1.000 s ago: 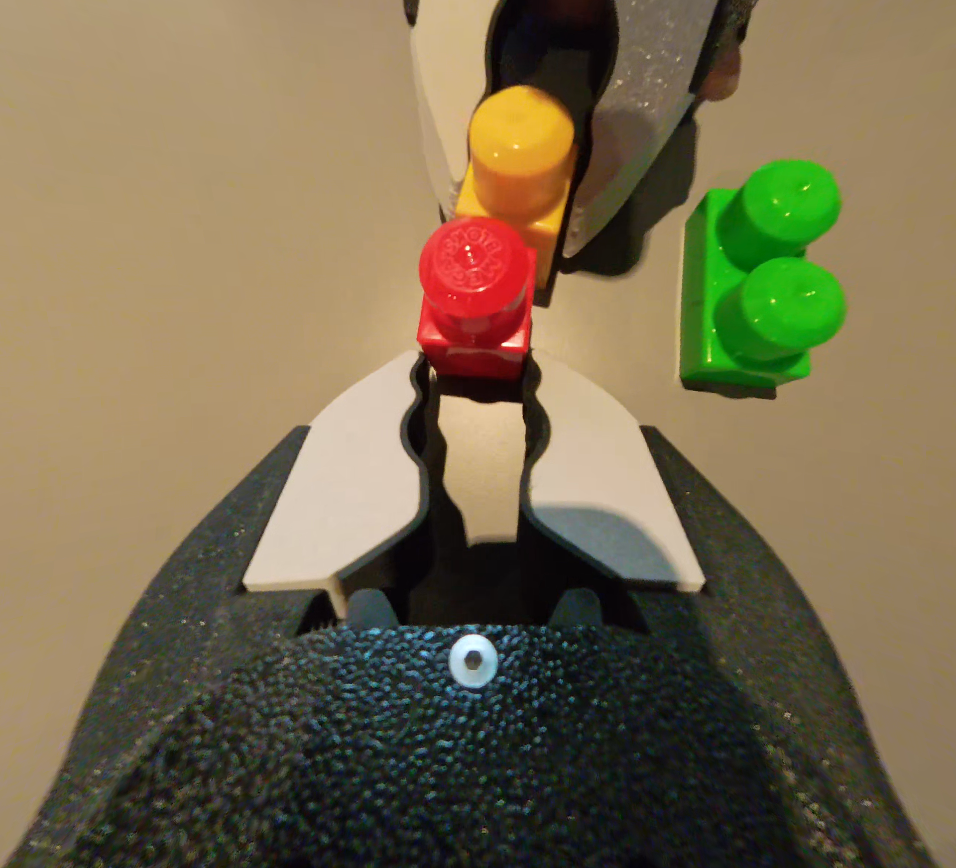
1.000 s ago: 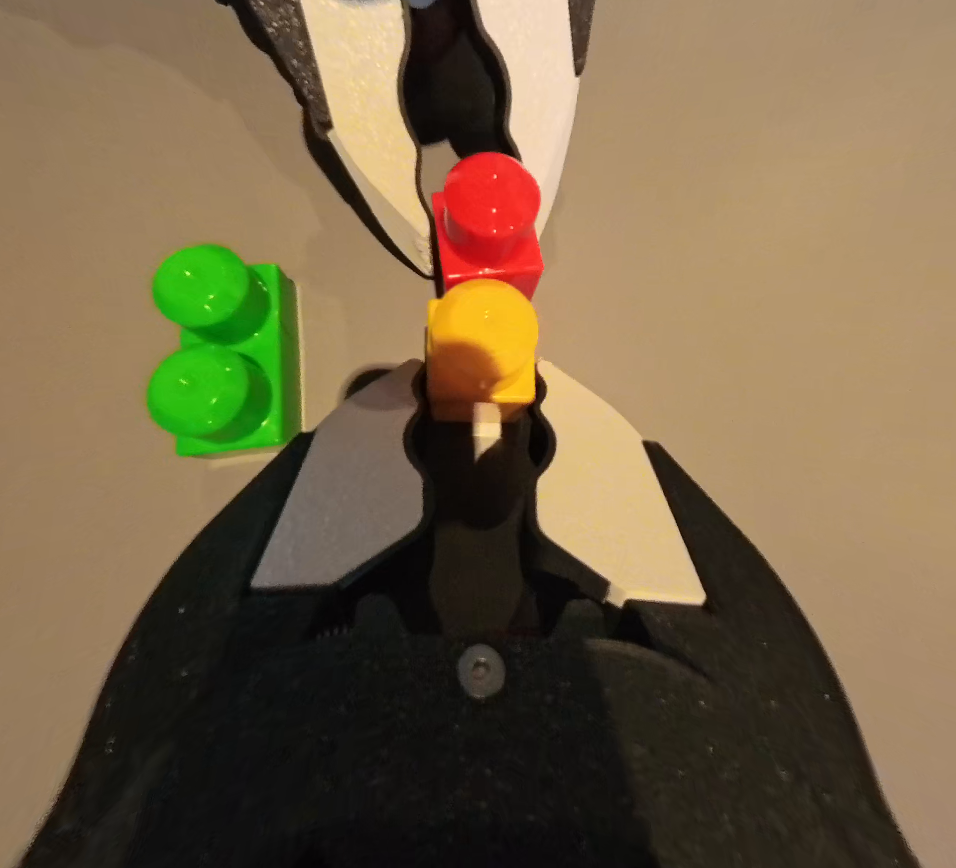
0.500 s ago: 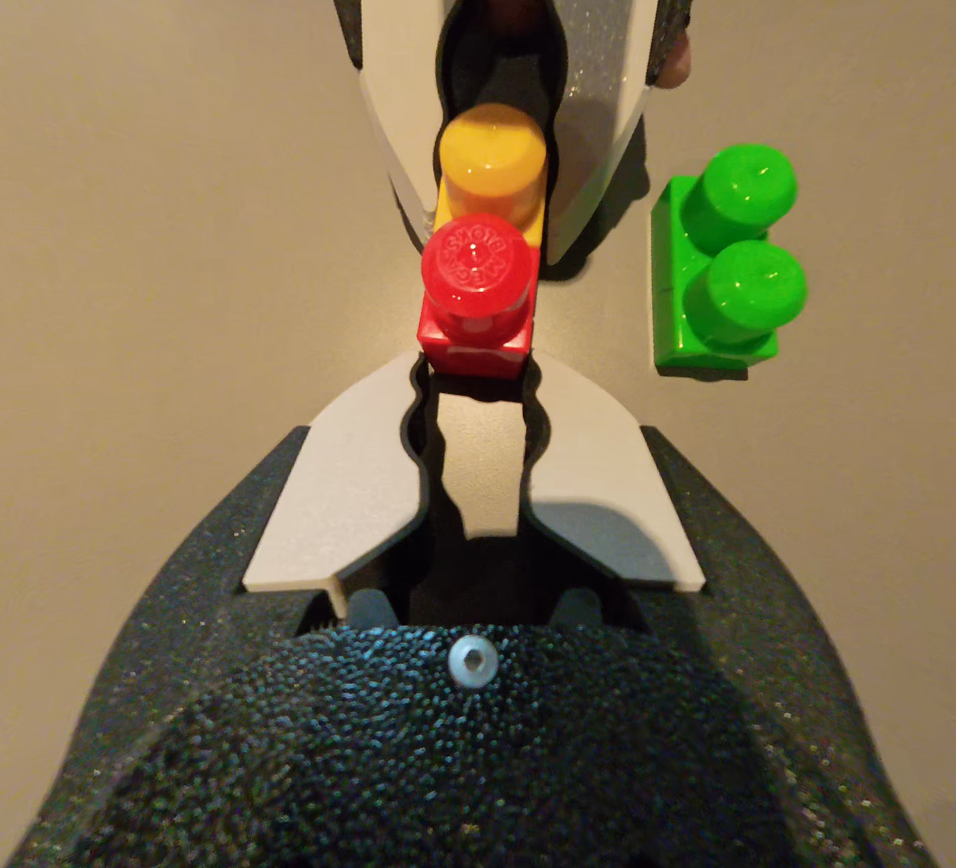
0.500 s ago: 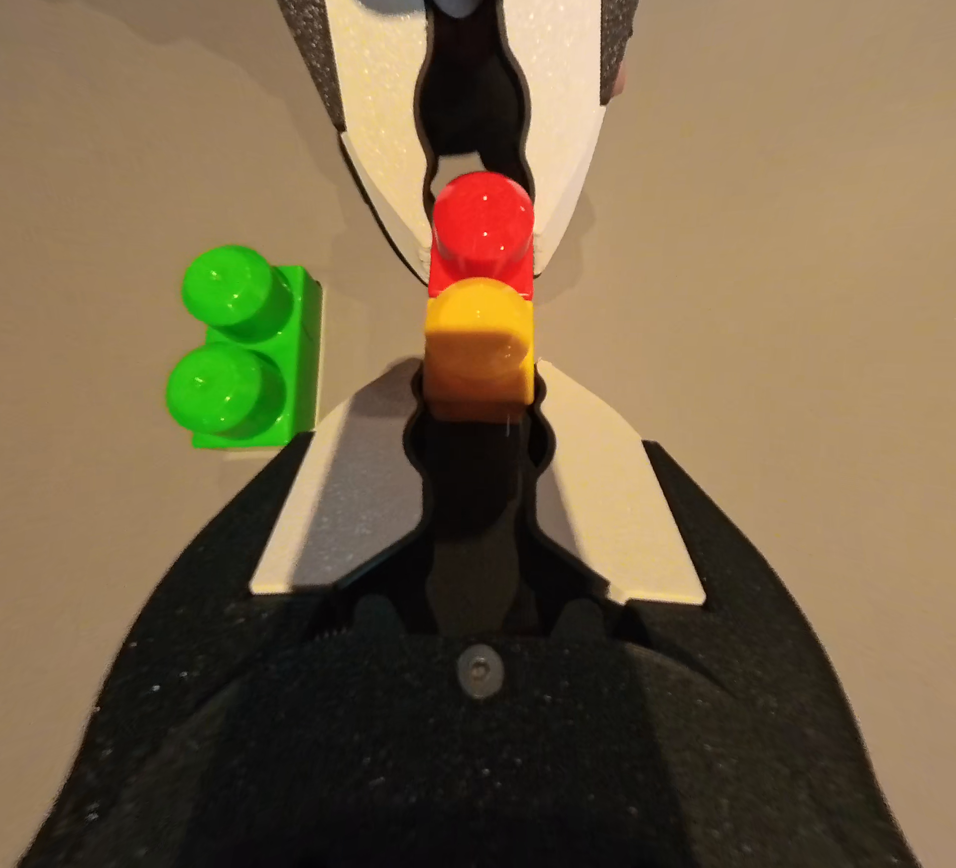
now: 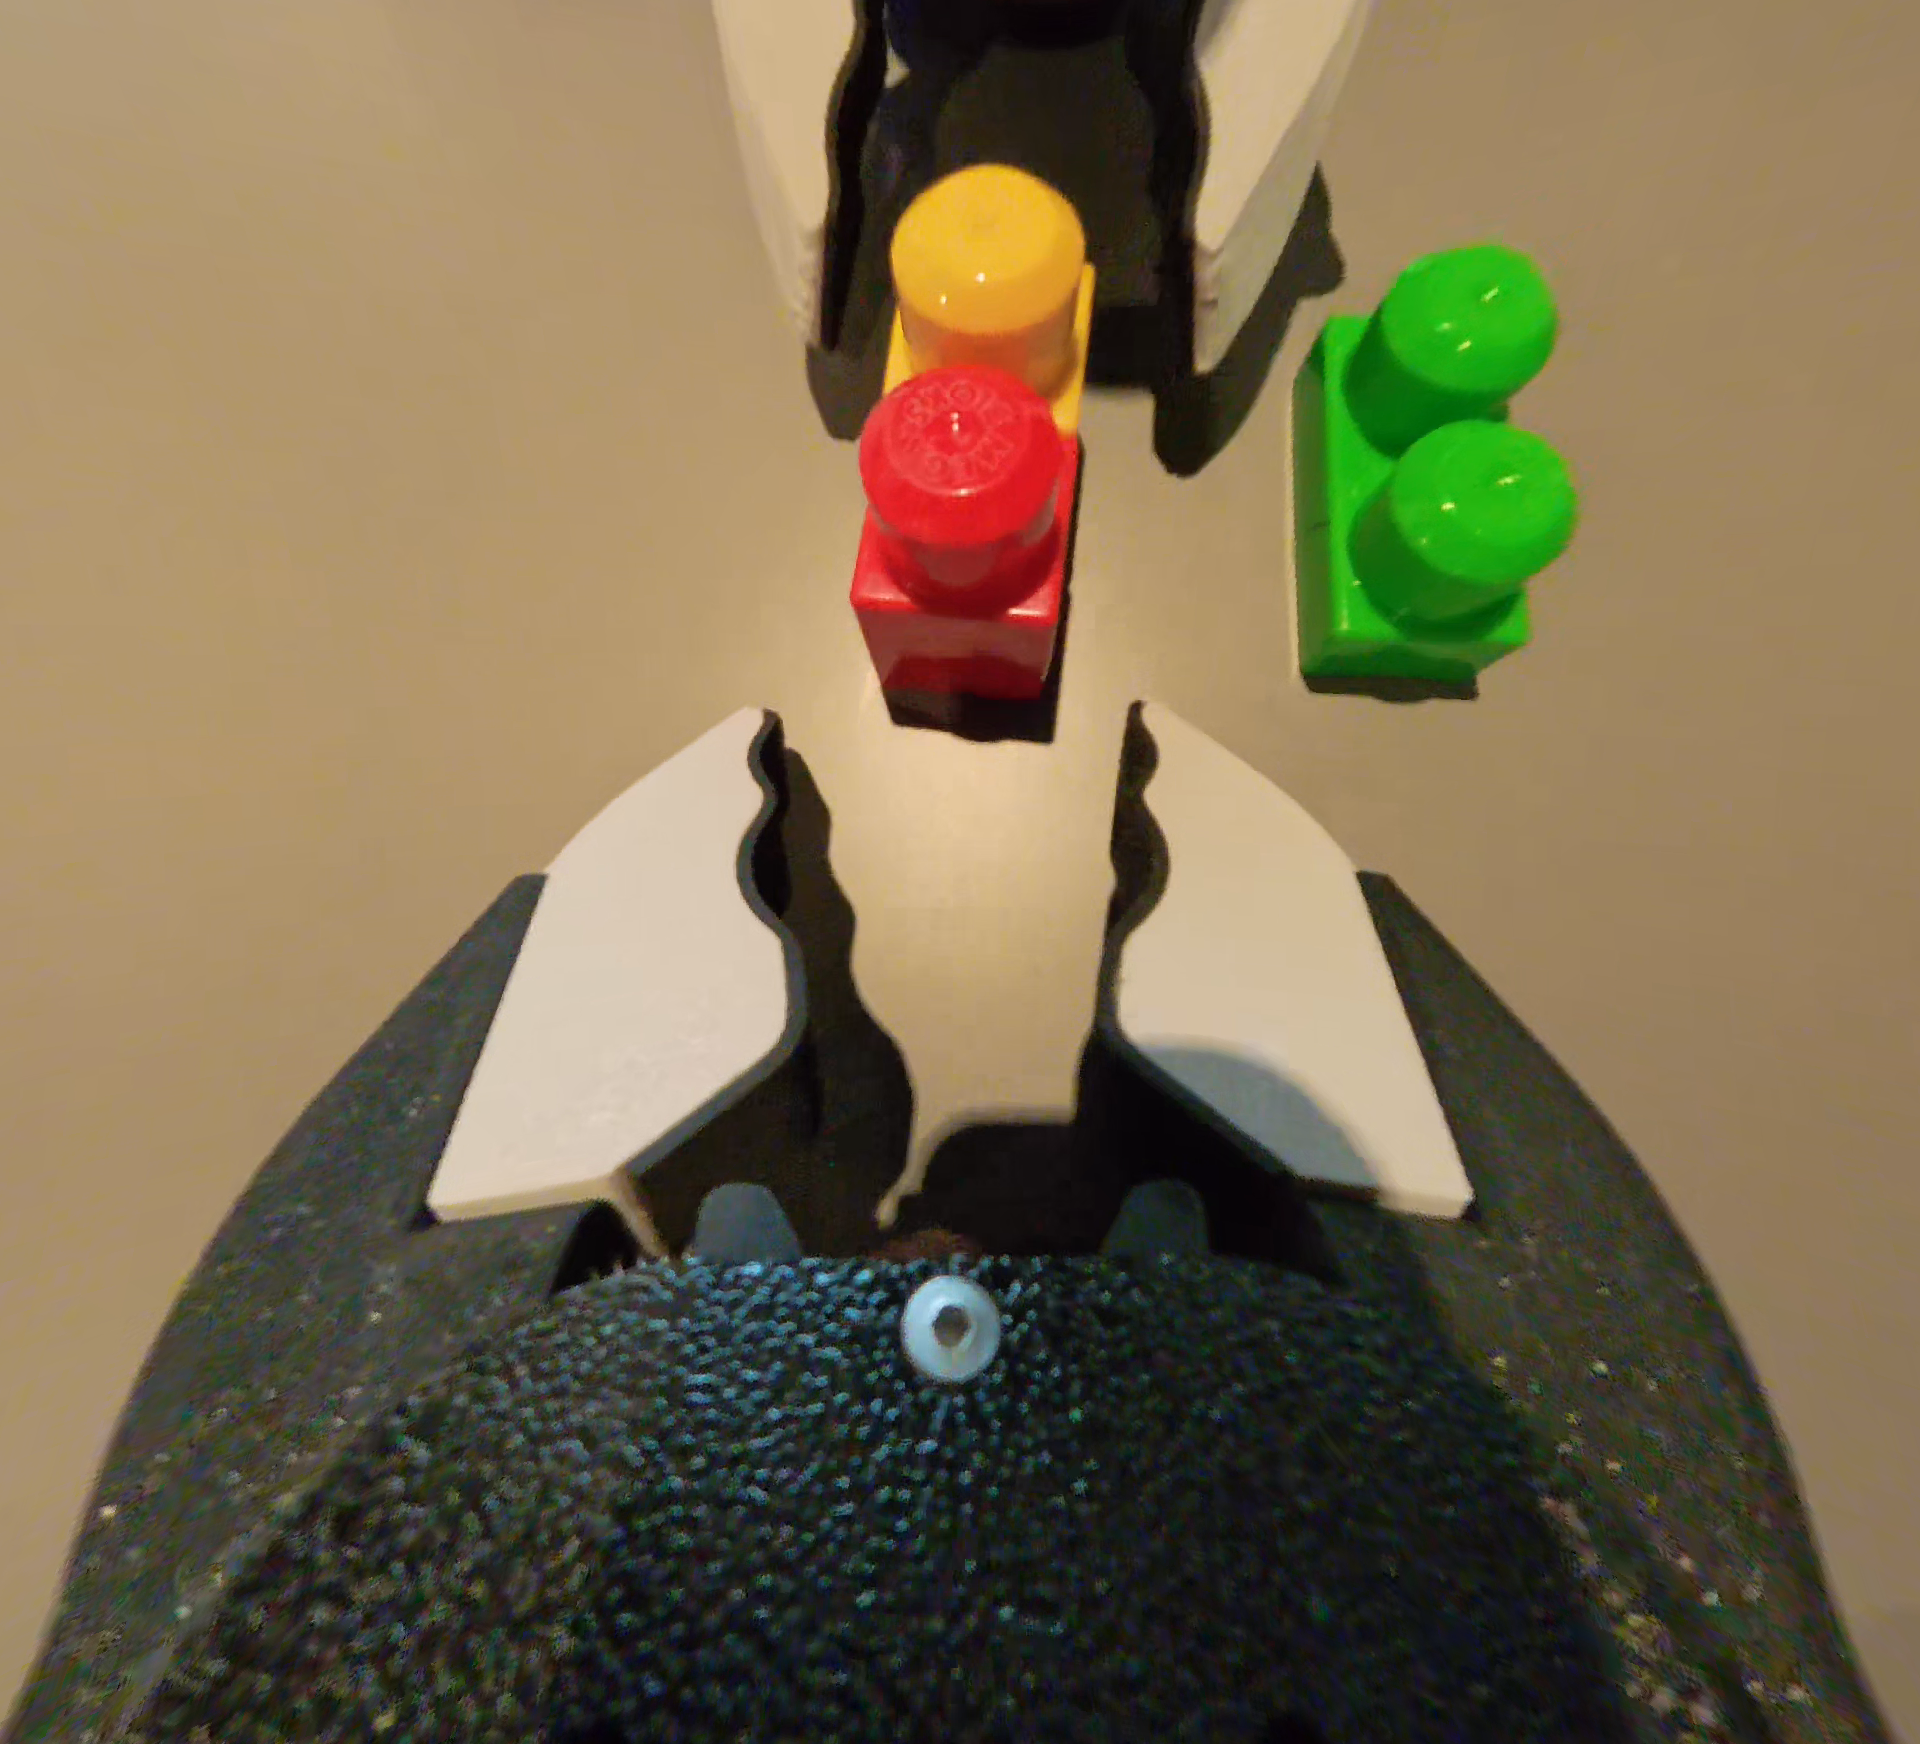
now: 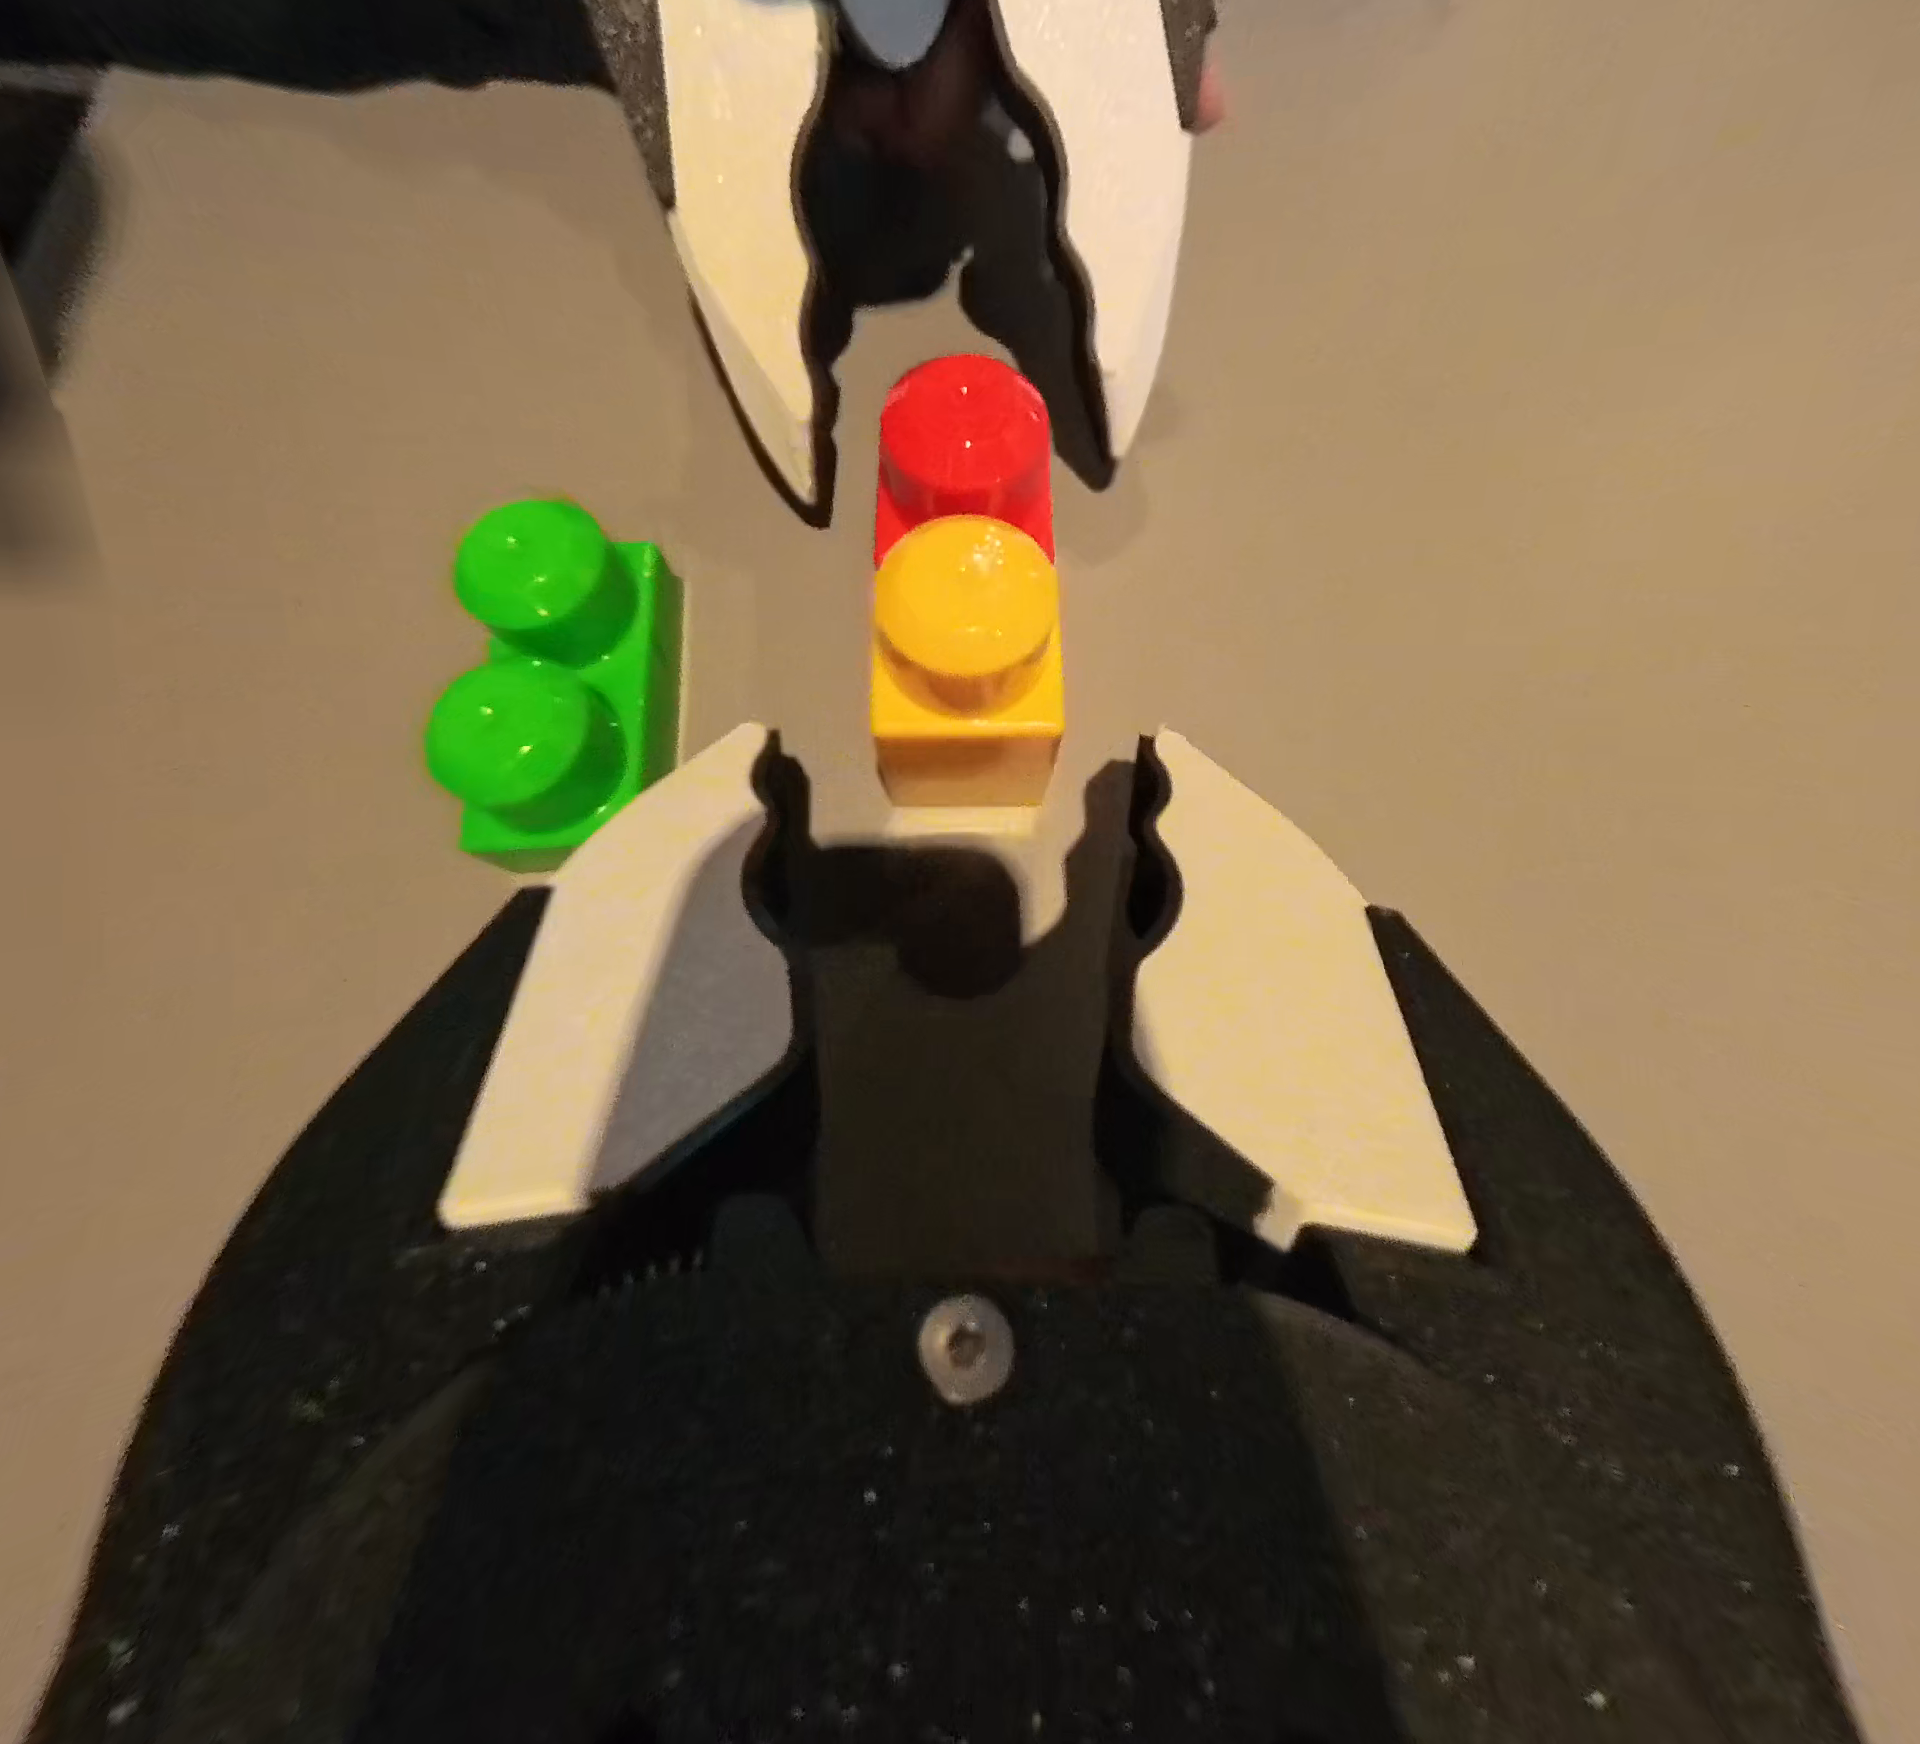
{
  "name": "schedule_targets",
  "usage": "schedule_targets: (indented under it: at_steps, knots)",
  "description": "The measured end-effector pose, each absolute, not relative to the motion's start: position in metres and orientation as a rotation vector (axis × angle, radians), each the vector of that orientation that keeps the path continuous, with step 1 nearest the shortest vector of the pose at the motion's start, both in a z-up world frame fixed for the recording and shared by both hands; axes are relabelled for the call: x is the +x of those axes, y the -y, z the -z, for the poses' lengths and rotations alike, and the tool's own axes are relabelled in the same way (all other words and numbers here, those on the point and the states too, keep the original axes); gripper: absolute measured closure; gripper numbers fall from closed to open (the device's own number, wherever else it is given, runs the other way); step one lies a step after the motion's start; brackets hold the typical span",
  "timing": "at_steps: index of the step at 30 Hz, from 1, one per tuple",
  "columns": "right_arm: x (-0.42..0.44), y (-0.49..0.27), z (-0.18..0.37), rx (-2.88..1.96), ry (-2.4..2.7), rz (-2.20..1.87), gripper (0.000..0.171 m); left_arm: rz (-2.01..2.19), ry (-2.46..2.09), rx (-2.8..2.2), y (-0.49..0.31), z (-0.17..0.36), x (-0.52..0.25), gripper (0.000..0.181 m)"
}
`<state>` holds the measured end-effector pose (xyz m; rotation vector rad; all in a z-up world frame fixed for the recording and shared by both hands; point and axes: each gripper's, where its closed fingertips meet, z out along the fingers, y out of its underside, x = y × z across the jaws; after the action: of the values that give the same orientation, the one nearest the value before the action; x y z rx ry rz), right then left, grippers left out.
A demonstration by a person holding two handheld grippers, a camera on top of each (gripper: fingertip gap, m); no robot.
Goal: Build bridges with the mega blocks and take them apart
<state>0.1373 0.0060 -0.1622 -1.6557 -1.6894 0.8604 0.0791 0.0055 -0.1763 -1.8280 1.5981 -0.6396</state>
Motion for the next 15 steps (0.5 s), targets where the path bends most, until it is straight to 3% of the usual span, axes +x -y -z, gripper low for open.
schedule_targets:
  at_steps: [1, 4, 8, 15]
  knots:
    - [0.141, -0.006, 0.158, -1.649, 1.659, -0.879, 0.107, 0.675, -1.58, -1.809, -0.004, 0.169, 0.078, 0.123]
    - [0.15, -0.001, 0.141, -1.607, 1.548, -0.963, 0.109, 0.845, -1.505, -1.696, 0.003, 0.136, 0.081, 0.132]
    - [0.151, 0.028, 0.114, -1.459, 1.541, -1.128, 0.116, 1.035, -1.555, -1.504, 0.035, 0.103, 0.091, 0.131]
    - [0.144, 0.058, 0.143, -1.437, 1.797, -1.018, 0.115, 0.804, -1.882, -1.522, 0.068, 0.145, 0.109, 0.12]
